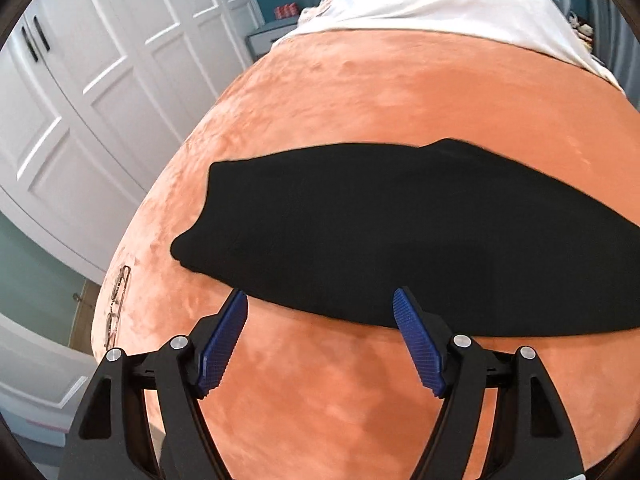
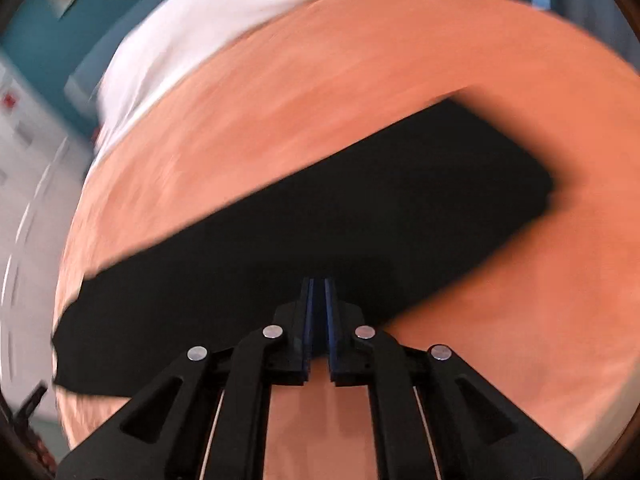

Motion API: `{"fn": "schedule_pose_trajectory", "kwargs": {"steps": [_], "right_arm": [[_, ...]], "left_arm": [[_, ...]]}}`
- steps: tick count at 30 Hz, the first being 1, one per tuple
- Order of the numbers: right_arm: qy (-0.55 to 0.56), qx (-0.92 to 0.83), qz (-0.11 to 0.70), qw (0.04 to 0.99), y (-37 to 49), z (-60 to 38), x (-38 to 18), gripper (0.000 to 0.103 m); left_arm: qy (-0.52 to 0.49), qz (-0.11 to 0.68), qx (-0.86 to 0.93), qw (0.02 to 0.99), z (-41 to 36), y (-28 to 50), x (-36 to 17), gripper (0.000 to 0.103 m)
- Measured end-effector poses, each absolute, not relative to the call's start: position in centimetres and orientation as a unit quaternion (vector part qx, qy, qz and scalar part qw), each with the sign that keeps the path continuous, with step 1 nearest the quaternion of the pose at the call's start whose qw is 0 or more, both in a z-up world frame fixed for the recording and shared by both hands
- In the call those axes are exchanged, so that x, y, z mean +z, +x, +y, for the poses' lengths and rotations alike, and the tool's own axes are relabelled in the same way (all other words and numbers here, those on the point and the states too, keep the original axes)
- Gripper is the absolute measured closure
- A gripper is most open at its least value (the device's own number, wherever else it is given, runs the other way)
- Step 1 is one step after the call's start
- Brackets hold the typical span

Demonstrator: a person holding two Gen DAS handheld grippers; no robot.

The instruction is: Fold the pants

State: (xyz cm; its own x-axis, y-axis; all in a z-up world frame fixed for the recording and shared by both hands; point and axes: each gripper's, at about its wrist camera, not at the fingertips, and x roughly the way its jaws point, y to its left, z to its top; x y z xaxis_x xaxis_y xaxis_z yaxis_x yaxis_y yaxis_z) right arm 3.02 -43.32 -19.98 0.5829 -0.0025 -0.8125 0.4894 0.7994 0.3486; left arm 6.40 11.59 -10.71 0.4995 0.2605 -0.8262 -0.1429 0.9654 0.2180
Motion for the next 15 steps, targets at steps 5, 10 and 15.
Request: {"fn": "schedule_pose_trajectory", "kwargs": {"steps": [5,10,15], "right_arm": [[0.365,-0.215,0.395,0.815,-1.6,-53.2,-20.3,0.081],[0.399,-0.209,0.391,0.803,-1.2,-56.1,-23.0,0.066],[0.389,-0.181,0.377,0.821,-2.5,-56.8,-23.3,0.067]], "left_arm": [[0.032,0.506,0.081,0.858,7.9,6.1,-10.0,0.027],[0.051,0.505,0.062,0.859,4.1,5.4,-9.1,0.027],[0.09,0.491,0.045,0.865,1.2,4.5,-7.9,0.022]]}}
